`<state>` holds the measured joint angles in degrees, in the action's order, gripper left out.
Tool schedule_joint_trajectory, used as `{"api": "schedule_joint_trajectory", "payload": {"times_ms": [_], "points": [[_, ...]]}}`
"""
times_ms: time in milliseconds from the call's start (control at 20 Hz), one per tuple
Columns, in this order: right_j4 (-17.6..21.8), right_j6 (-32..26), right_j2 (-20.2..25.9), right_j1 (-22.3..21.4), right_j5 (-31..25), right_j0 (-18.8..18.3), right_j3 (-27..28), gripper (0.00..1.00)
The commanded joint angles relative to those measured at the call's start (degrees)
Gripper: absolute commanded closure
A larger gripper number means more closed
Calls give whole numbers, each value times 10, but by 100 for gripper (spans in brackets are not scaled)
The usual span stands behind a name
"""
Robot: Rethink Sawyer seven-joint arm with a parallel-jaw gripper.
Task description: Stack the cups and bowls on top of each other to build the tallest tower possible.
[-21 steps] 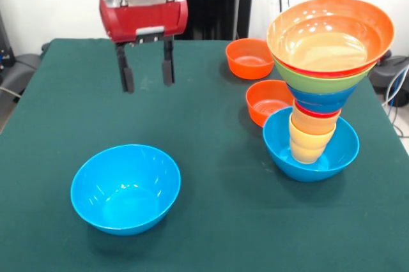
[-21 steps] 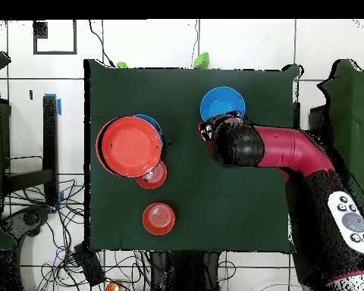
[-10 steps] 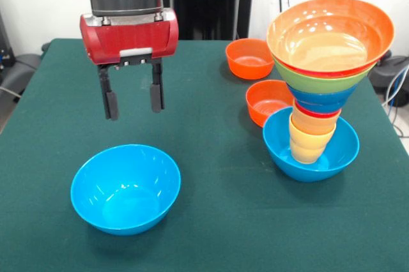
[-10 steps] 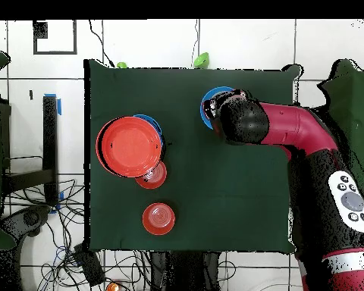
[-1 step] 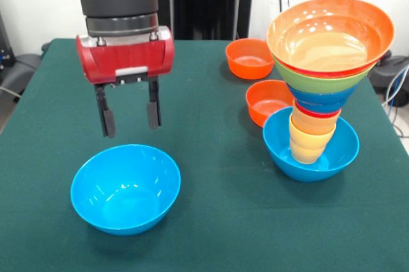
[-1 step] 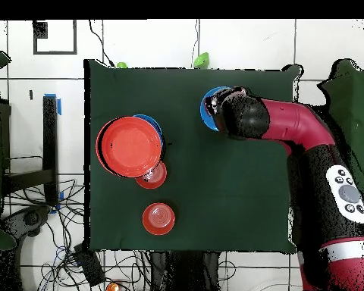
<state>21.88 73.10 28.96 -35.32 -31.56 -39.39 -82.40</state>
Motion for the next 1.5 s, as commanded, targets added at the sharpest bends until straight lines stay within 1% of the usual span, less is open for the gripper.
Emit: {"api": "schedule_joint_trajectory", "payload": {"times_ms": [50,350,550,850,950,1100,1300,1450,1500], "points": [[54,-76,12,60,-51,17,13,0],[59,-83,17,92,-30,8,13,0],[65,-84,17,95,-19,6,7,0],[71,-91,15,101,-23,11,19,0],[77,-97,15,98,-20,13,24,0],[98,-103,17,88,0,12,27,0],[121,-108,27,88,7,14,38,0],[135,-101,35,85,21,7,31,0],[139,-99,37,84,26,4,28,100]]}}
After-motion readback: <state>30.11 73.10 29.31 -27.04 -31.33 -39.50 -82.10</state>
